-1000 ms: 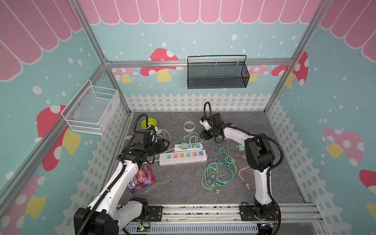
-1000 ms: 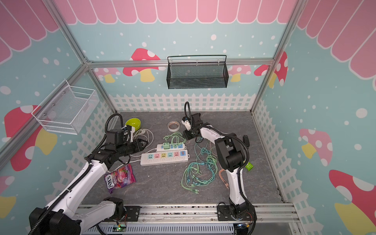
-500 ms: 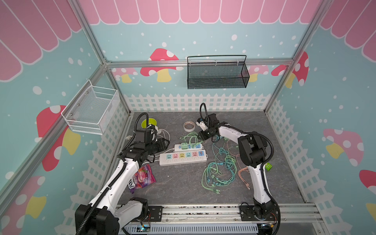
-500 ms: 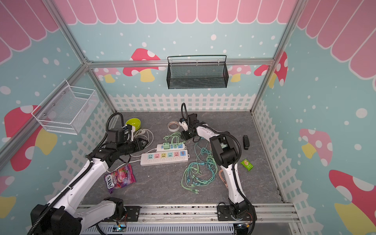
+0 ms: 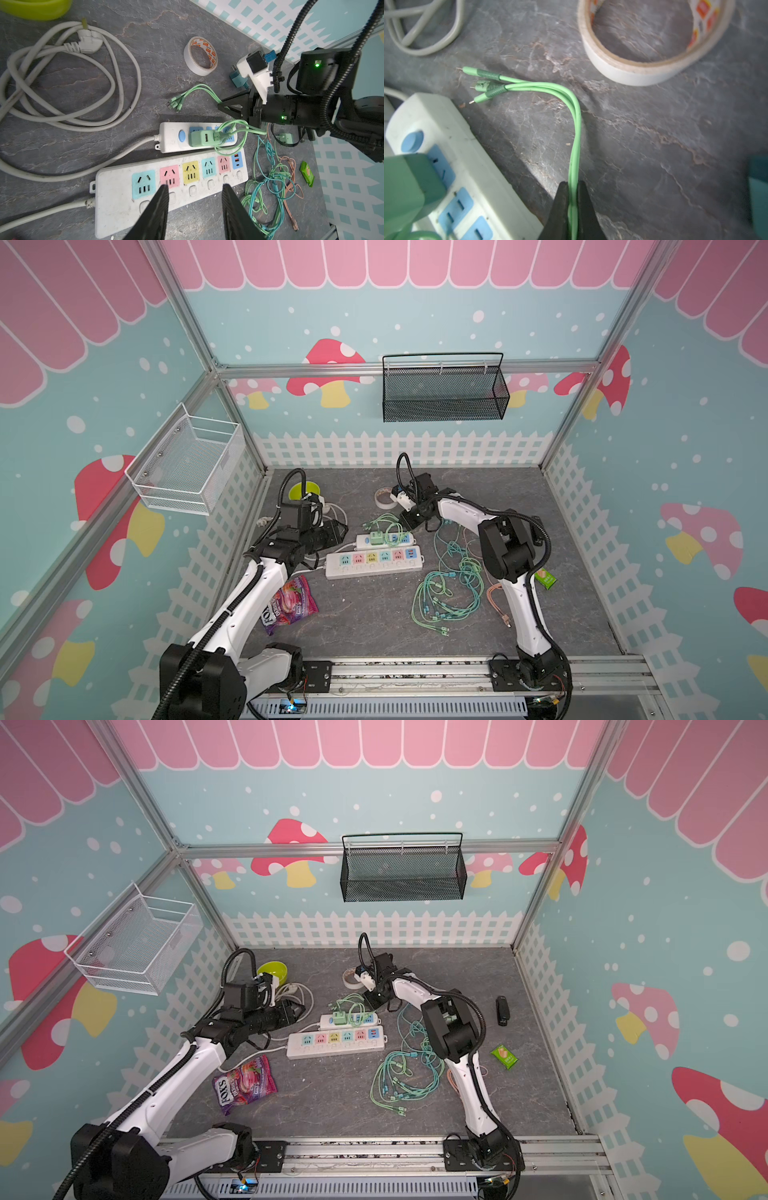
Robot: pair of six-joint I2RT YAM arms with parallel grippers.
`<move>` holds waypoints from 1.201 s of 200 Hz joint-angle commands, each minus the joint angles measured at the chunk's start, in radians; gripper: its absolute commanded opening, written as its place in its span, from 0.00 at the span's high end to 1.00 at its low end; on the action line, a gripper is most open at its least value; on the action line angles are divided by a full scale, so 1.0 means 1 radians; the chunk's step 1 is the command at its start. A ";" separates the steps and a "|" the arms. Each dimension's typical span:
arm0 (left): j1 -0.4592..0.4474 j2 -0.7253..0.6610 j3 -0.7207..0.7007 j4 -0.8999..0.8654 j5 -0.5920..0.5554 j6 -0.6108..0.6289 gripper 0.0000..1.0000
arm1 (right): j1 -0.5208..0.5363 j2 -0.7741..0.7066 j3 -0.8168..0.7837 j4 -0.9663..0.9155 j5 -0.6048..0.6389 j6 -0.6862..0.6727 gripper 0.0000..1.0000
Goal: Insert plugs into power strip
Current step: Pick up the power cord from the top-center of the table, then place the power cord at the top-center of the table.
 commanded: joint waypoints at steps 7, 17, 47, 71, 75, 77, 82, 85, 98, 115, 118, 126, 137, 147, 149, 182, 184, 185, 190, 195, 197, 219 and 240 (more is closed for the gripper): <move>0.013 0.031 0.000 0.061 0.014 -0.022 0.57 | 0.009 -0.034 0.012 0.033 -0.046 -0.047 0.99; 0.016 0.041 0.005 0.072 0.021 -0.027 0.57 | 0.009 -0.050 0.015 0.052 -0.055 -0.051 1.00; 0.019 0.059 0.014 0.090 0.035 -0.038 0.58 | 0.011 -0.071 0.048 0.107 -0.091 -0.059 1.00; 0.022 0.051 0.008 0.097 0.032 -0.041 0.58 | 0.021 -0.072 0.068 0.177 -0.121 -0.084 1.00; 0.022 0.048 0.006 0.098 0.031 -0.041 0.58 | 0.024 -0.070 0.075 0.186 -0.121 -0.087 1.00; 0.023 0.047 0.006 0.098 0.031 -0.041 0.57 | 0.026 -0.067 0.080 0.189 -0.121 -0.089 1.00; 0.024 0.045 0.004 0.098 0.031 -0.041 0.58 | 0.029 -0.061 0.093 0.198 -0.114 -0.092 1.00; 0.024 0.043 0.002 0.099 0.030 -0.041 0.58 | 0.032 -0.056 0.103 0.201 -0.111 -0.092 1.00; 0.028 0.035 -0.003 0.099 0.031 -0.040 0.58 | 0.044 -0.034 0.149 0.213 -0.092 -0.097 1.00; 0.033 0.023 -0.014 0.098 0.030 -0.044 0.58 | 0.058 -0.009 0.204 0.235 -0.052 -0.097 1.00; 0.033 0.020 -0.016 0.098 0.031 -0.044 0.58 | 0.062 -0.005 0.212 0.240 -0.046 -0.097 1.00; 0.034 0.013 -0.020 0.098 0.030 -0.046 0.58 | 0.068 0.006 0.231 0.253 -0.026 -0.097 1.00; 0.037 0.004 -0.028 0.098 0.027 -0.047 0.57 | 0.076 0.022 0.258 0.266 -0.010 -0.099 1.00; 0.040 -0.002 -0.034 0.100 0.026 -0.049 0.58 | 0.080 0.041 0.285 0.272 -0.004 -0.099 1.00; 0.040 -0.003 -0.034 0.101 0.026 -0.050 0.58 | 0.082 0.045 0.291 0.273 -0.005 -0.099 1.00; 0.046 -0.021 -0.050 0.101 0.024 -0.060 0.58 | 0.094 0.134 0.404 0.220 -0.049 -0.098 1.00; 0.045 -0.023 -0.051 0.101 0.024 -0.061 0.58 | 0.095 0.137 0.410 0.215 -0.051 -0.099 1.00; 0.046 -0.023 -0.052 0.101 0.023 -0.061 0.58 | 0.096 0.140 0.413 0.212 -0.053 -0.100 1.00; 0.045 -0.029 -0.054 0.101 0.022 -0.063 0.57 | 0.100 0.154 0.423 0.200 -0.060 -0.104 1.00; 0.045 -0.033 -0.056 0.099 0.020 -0.064 0.57 | 0.103 0.163 0.429 0.190 -0.066 -0.107 1.00; 0.045 -0.035 -0.058 0.099 0.019 -0.065 0.57 | 0.105 0.166 0.431 0.187 -0.070 -0.109 1.00; 0.047 -0.062 -0.065 0.090 0.006 -0.068 0.57 | 0.117 0.191 0.429 0.153 -0.105 -0.131 0.98; 0.047 -0.077 -0.065 0.080 -0.007 -0.066 0.56 | 0.120 0.200 0.427 0.122 -0.132 -0.139 0.92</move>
